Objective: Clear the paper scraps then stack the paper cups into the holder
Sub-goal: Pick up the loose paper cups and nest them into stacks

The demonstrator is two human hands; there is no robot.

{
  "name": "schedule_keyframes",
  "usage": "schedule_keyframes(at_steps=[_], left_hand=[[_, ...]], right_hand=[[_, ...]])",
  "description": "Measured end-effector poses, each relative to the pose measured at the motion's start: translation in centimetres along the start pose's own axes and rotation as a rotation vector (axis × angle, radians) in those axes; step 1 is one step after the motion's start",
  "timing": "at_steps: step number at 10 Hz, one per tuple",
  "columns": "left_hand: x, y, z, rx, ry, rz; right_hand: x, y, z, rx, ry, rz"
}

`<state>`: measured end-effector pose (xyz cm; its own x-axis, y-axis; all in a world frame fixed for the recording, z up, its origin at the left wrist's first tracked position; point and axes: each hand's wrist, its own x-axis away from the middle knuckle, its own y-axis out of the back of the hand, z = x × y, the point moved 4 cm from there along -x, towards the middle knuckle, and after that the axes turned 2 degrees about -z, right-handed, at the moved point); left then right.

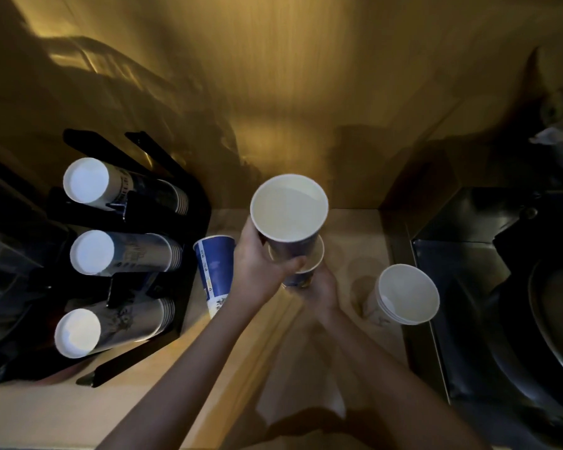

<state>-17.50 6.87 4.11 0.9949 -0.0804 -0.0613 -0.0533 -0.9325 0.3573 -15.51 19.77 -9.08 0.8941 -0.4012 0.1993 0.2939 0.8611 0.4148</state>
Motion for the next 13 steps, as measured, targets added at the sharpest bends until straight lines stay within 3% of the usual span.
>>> schedule_keyframes(at_steps=[1, 3, 5, 6, 7, 8, 9, 10, 11, 13], left_hand=[[0.6, -1.2, 1.5, -0.05, 0.006, 0.043], [0.7, -1.7, 1.9, -0.077, -0.009, 0.098], [0.7, -1.9, 3.1, -0.172, 0.02, 0.139], [0.6, -1.7, 3.2, -0.215, 0.006, 0.241], [-0.2, -0.7, 3.5, -0.151, 0.087, 0.248], [-1.4, 1.4, 4.2, -0.1, 0.177, 0.057], [-2.0, 3.9, 6.8, -0.258, 0.255, -0.176], [-1.9, 5.1, 10.6, -0.361, 0.453, -0.242], [-1.2, 5.0, 13.6, -0.419, 0.691, -0.186], [0.5, 4.0, 15.4, -0.253, 0.788, -0.126]], right_hand=[[-0.2, -1.6, -1.2, -0.559, -0.34, 0.093], [0.7, -0.9, -0.1, -0.966, -0.412, 0.012], [0.4, -1.1, -0.6, -0.852, -0.413, -0.032], [0.4, -0.7, -0.5, -0.597, -0.339, -0.071], [0.2, -0.9, -0.6, -0.54, -0.329, -0.018], [0.1, -0.6, -0.8, -0.398, -0.226, 0.064], [-0.2, -0.6, -1.3, -0.066, -0.077, 0.096], [-0.1, -0.5, -0.7, 0.033, -0.01, 0.093], [-0.4, -1.0, -1.1, 0.058, 0.008, 0.078], [-0.4, -1.0, -0.8, 0.053, -0.07, -0.019]])
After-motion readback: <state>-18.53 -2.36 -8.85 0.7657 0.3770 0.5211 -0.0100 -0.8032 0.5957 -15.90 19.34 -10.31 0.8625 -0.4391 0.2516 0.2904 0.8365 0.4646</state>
